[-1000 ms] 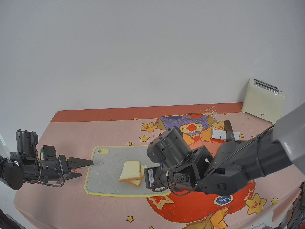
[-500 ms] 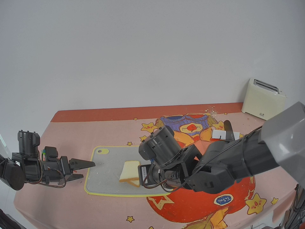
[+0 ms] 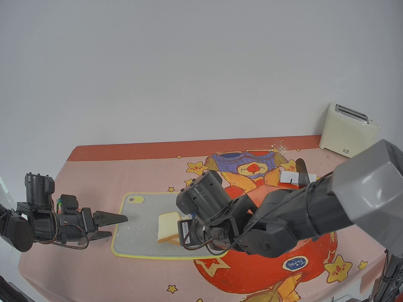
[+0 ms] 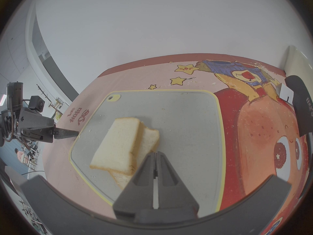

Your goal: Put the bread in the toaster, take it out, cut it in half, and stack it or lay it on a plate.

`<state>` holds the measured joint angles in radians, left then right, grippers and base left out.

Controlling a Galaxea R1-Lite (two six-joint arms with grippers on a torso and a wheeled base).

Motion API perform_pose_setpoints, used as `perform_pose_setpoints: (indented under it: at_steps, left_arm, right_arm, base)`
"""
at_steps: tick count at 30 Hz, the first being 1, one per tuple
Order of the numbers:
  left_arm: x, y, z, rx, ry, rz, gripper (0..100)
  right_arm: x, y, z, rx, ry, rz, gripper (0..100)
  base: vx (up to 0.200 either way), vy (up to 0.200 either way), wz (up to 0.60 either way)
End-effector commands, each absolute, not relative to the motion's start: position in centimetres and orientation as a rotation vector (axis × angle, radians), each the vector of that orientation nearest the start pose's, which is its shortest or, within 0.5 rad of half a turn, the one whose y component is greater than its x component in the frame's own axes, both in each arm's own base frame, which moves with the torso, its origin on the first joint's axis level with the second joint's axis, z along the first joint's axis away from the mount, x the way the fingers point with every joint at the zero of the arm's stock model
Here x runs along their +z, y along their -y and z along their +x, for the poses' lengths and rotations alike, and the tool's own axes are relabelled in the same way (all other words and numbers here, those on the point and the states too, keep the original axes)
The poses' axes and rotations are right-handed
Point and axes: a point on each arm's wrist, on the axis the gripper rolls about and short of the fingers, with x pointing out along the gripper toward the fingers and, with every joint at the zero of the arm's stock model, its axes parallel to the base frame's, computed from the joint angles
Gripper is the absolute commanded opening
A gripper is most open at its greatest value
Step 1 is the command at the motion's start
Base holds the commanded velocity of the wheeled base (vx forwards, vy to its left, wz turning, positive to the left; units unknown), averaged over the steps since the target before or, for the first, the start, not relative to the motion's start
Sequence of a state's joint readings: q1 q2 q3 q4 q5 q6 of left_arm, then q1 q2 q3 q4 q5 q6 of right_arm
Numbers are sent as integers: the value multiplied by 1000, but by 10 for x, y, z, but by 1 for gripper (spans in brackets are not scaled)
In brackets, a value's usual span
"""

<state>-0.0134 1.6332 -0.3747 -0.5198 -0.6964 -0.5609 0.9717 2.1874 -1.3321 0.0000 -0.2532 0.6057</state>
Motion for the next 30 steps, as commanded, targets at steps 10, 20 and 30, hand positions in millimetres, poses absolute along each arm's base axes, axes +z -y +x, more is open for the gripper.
perform_pose_setpoints:
  at_steps: [10, 20, 30]
  left_arm:
    - [89, 24, 214, -488, -914, -755, 100]
    - [89, 25, 213, -489, -916, -755, 100]
    - [86, 25, 214, -488, -929, -758, 100]
  right_arm:
    - [82, -378, 226, 510, -846, 49, 0]
    - [77, -392, 221, 540, -842, 47, 0]
    - [79, -411, 220, 590, -810, 51, 0]
  base:
    - [0, 0, 0]
    - [0, 0, 0]
    - [0, 0, 0]
